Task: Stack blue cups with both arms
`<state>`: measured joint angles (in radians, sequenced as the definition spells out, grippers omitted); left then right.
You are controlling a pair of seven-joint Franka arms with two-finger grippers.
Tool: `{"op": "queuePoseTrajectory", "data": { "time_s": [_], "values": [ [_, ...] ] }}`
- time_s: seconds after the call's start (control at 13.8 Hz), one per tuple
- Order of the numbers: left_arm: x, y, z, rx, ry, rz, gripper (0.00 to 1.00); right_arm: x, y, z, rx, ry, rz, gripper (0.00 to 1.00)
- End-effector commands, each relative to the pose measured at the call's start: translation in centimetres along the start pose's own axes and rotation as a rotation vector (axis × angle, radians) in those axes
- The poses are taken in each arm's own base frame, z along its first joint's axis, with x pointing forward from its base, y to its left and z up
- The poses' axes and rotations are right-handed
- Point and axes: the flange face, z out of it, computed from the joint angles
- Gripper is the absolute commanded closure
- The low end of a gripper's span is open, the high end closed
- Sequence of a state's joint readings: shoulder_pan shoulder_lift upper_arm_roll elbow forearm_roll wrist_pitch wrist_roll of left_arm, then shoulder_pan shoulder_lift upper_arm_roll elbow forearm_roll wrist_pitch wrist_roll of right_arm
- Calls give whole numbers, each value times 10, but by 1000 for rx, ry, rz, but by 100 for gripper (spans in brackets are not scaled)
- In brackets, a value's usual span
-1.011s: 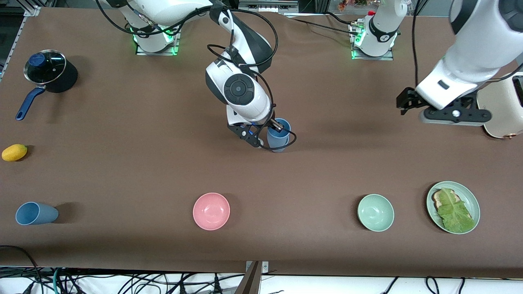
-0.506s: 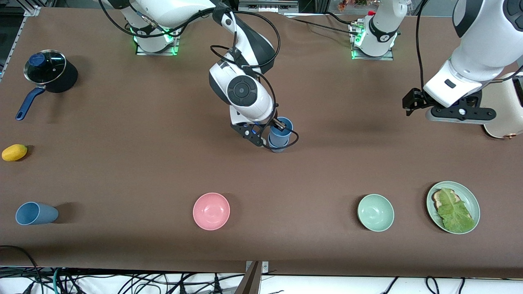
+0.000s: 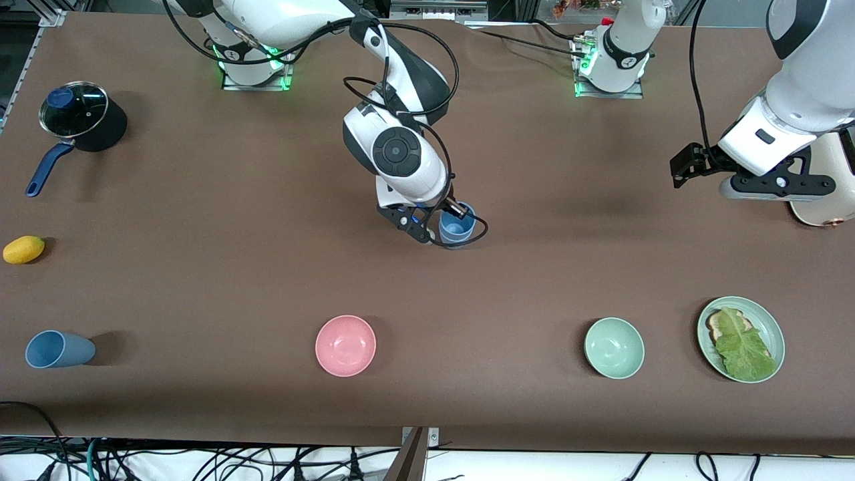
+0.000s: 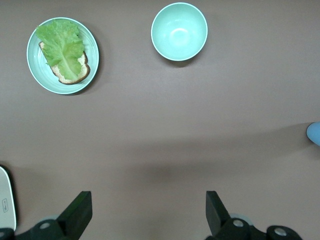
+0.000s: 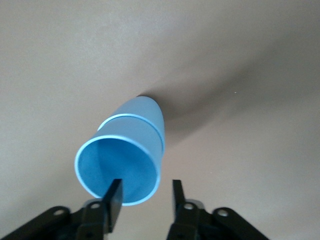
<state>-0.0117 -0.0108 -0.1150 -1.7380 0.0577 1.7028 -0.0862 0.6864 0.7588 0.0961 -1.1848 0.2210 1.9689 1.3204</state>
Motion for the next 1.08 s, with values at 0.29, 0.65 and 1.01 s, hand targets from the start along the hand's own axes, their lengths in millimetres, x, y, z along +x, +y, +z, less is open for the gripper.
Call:
{"op": "queuePoseTrajectory", "data": {
  "time_s": [0.29, 0.65, 1.01],
  "values": [
    [3, 9, -6, -28, -39, 26, 0, 114, 60, -96, -115, -45, -209, 0],
    [3, 14, -6, -28, -40, 32, 0, 250, 162, -130, -261, -87, -315, 0],
    [3, 16, -6, -28, -40, 32, 0, 305, 240, -129, -411, -48, -398, 0]
  ]
}}
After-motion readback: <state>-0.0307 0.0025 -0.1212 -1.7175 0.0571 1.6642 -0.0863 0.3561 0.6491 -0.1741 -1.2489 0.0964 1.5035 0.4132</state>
